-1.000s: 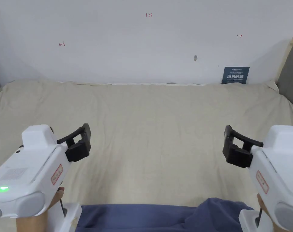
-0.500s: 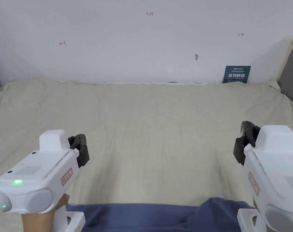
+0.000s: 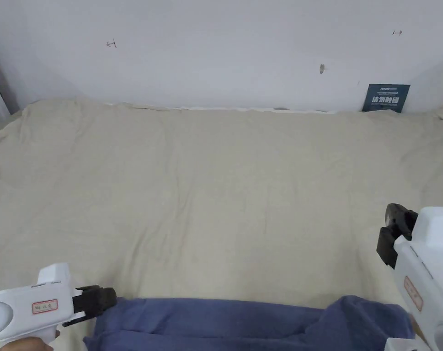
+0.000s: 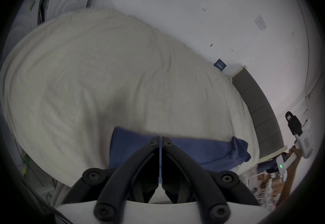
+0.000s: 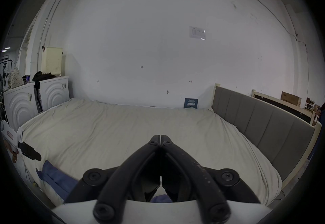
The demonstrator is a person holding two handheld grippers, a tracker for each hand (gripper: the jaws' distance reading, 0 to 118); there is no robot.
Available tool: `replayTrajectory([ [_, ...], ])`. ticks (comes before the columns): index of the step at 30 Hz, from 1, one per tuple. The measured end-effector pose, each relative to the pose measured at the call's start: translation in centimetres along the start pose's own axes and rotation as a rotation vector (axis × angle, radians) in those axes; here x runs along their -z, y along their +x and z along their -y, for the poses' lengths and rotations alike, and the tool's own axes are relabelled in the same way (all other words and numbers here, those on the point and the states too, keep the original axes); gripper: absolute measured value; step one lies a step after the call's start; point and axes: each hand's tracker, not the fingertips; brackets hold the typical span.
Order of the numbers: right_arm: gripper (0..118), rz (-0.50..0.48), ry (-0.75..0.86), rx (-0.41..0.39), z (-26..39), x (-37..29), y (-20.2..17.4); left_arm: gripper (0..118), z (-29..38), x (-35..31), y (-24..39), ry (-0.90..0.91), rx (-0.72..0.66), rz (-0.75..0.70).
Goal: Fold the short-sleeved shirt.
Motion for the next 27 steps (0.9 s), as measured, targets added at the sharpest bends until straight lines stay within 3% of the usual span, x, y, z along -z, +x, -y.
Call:
replayTrajectory([
  [2,2,-0.003,-0.014,-0.004,0.3,0.4,-0.4,35,1.1,-0.3,0.1,-0.048,-0.094,0.002],
  [4,2,-0.003,-0.026,-0.012,0.5,0.7,-0.8,40,1.6,0.0,-1.2,-0.045,-0.143,-0.012],
  [5,2,-0.005,-0.03,-0.019,0.6,0.9,-1.0,58,2.1,0.1,-1.4,-0.053,-0.15,0.005],
  [6,2,-0.008,-0.033,-0.025,0.8,1.1,-1.2,84,2.3,0.3,-1.8,-0.072,-0.177,0.02],
  [7,2,-0.009,-0.037,-0.029,0.8,1.2,-1.4,100,2.4,0.6,-2.0,-0.091,-0.202,0.029],
  [8,2,-0.01,-0.045,-0.034,0.9,1.5,-1.5,108,2.6,0.8,-2.2,-0.094,-0.214,0.041],
  [9,2,-0.014,-0.052,-0.038,1.0,1.7,-1.7,109,2.0,1.8,-5.0,-0.086,-0.226,0.05],
  [13,2,-0.017,-0.077,-0.051,1.5,2.3,-2.2,97,1.4,4.1,-7.8,-0.097,-0.234,0.074],
  [16,2,-0.013,-0.087,-0.058,1.7,2.3,-2.3,77,1.3,5.4,-8.7,-0.119,-0.213,0.069],
  [17,2,-0.012,-0.09,-0.058,1.7,2.3,-2.2,73,3.0,5.2,-4.1,-0.118,-0.205,0.067],
  [18,2,-0.011,-0.094,-0.058,1.6,2.3,-2.2,68,3.2,5.3,-3.7,-0.117,-0.187,0.056],
  [19,2,-0.009,-0.095,-0.059,1.6,2.4,-2.1,59,3.3,5.3,-3.4,-0.119,-0.173,0.049],
  [21,2,-0.003,-0.095,-0.059,1.6,2.3,-2.0,27,3.0,5.1,-4.7,-0.117,-0.143,-0.003],
  [24,2,0.004,-0.093,-0.058,1.6,2.2,-1.7,14,3.1,5.6,-5.2,-0.122,-0.119,0.01],
  [27,2,0.007,-0.091,-0.047,1.5,2.0,-1.5,11,2.2,5.8,-5.5,-0.1,-0.08,-0.034],
])
